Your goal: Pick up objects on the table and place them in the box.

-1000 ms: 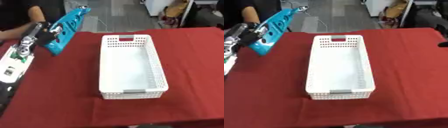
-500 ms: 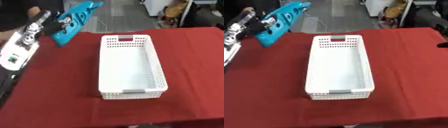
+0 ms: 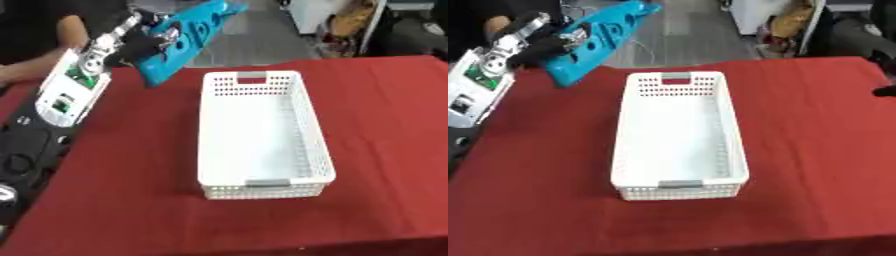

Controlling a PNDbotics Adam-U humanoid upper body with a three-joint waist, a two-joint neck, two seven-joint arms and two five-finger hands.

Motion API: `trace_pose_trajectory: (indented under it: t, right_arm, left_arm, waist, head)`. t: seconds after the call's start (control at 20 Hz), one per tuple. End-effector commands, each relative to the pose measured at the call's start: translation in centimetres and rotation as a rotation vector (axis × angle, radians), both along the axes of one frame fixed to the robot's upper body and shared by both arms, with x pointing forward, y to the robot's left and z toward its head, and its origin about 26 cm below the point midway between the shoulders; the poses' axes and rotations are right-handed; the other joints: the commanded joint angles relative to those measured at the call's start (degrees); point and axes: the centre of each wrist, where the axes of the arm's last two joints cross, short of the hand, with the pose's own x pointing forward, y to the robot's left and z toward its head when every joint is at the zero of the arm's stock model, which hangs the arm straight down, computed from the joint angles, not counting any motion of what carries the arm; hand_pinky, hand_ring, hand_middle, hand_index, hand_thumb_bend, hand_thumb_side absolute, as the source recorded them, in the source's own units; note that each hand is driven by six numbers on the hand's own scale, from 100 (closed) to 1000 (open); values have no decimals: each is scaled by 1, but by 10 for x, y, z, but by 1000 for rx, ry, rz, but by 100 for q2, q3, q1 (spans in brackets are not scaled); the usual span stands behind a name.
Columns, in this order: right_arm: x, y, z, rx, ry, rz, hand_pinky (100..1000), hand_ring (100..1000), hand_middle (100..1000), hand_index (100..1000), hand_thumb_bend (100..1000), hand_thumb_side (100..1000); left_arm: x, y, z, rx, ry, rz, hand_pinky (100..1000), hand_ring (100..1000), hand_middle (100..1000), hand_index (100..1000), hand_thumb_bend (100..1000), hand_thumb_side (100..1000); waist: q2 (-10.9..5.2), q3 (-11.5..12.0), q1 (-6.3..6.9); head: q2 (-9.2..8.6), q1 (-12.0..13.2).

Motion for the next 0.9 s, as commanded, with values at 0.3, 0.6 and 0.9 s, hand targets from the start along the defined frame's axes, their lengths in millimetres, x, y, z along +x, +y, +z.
trace_pose_trajectory:
  t: [0.3, 0.6, 0.9]
  right_arm:
    - [0, -2, 8, -19, -18, 5, 687, 849, 868, 1000, 100, 993]
    - [0, -2, 8, -19, -20, 6, 687, 849, 868, 1000, 100, 993]
    - [0, -2, 8, -19, -21, 7, 687, 849, 868, 1000, 100, 993]
  left_arm:
    - [6, -25, 5, 60, 0, -87, 100, 100, 100, 105, 100, 578]
    - [6, -39, -9, 86, 31, -130, 100, 100, 100, 105, 100, 558]
    - [7, -54, -19, 87, 55, -177, 100, 100, 100, 105, 100, 548]
  waist:
    - [-72, -10, 0]
    - [-66, -15, -1]
    - [-65, -18, -4]
  head:
    - [-5, 80]
    - [-5, 92]
    - [-5, 106]
